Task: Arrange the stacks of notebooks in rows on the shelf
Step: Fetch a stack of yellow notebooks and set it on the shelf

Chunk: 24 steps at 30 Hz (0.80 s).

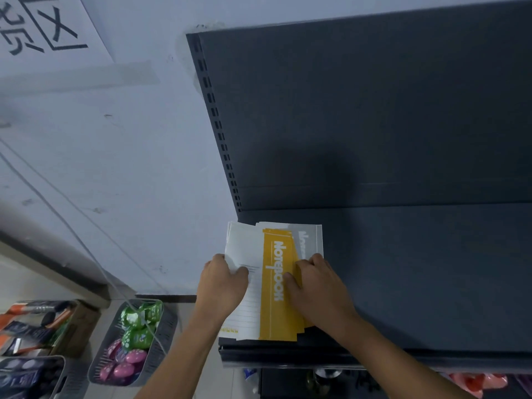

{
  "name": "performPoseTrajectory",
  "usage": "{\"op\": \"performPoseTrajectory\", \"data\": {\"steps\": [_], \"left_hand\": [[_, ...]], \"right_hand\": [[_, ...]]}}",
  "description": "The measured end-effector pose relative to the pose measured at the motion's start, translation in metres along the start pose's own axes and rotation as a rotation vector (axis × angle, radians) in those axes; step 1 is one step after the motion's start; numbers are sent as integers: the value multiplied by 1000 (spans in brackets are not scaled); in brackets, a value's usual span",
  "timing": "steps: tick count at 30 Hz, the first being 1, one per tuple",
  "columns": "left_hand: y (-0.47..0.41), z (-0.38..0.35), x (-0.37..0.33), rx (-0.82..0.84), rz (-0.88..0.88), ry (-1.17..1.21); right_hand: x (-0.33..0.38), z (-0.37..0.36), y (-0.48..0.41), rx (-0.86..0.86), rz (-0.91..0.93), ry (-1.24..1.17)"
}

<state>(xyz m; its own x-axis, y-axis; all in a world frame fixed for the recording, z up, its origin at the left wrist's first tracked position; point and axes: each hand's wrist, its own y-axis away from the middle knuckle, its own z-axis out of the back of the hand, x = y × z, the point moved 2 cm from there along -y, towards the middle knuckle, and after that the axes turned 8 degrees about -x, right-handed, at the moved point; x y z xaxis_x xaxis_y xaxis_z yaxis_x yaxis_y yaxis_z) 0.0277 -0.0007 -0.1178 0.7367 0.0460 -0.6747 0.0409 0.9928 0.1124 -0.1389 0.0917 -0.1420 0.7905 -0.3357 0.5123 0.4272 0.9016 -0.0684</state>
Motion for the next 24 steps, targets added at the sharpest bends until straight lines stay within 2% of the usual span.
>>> {"op": "performPoseTrajectory", "data": {"steps": [6, 9, 12, 14, 18, 24], "left_hand": [[-7, 10, 5, 171, 16, 219], [-6, 14, 1, 191, 49, 398], [-4, 12, -4, 236, 24, 464], [-4, 8, -10, 268, -51, 388], [0, -2, -31, 264, -259, -8], [22, -24, -68, 233, -460, -183]], "right_hand": [[-6, 2, -12, 54, -215, -165], [-3, 8, -14, 27, -268, -242], [4, 22, -14, -10, -321, -379], [5, 35, -11, -32, -356, -362], [-3, 58, 0, -77, -404, -270], [-37, 96, 22, -142, -517, -330]]}}
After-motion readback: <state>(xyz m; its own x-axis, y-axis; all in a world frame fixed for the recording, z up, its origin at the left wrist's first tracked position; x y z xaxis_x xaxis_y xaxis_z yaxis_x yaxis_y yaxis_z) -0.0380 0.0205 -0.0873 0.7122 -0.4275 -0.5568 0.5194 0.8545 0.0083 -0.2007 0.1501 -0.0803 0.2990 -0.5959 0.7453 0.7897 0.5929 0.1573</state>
